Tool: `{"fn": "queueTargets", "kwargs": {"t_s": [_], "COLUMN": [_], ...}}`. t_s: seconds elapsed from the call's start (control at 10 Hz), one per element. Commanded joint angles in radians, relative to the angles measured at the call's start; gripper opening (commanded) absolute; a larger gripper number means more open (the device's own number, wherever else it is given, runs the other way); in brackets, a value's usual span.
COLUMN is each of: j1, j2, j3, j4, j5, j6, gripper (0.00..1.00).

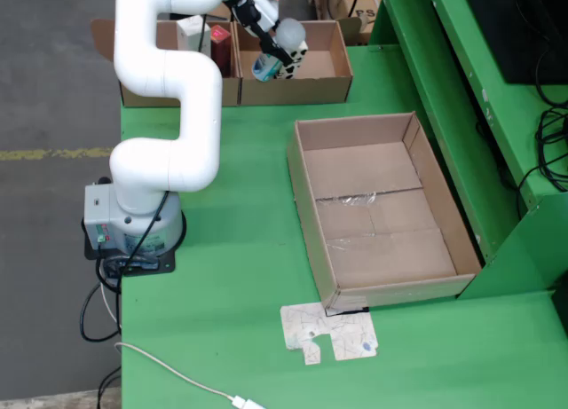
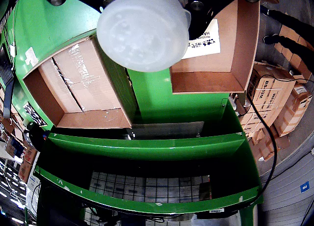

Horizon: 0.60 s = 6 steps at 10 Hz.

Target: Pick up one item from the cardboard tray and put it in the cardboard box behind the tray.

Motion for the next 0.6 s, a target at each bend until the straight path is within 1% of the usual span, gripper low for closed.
{"fn": "queueTargets", "kwargs": {"t_s": [0.0,0.2,0.3,0.4,0.5], "j1": [-0.028,-0.021,-0.026,-0.041,-0.041], "j2": [0.140,0.154,0.104,-0.030,-0.030], "j3": [-0.290,-0.297,-0.202,0.012,0.012], "j4": [0.151,0.132,0.082,0.028,0.028], "j5": [0.038,0.042,0.043,0.041,0.041], "j6": [0.013,0.027,0.022,-0.019,-0.019], "gripper": [0.00,0.00,0.00,0.00,0.00]}}
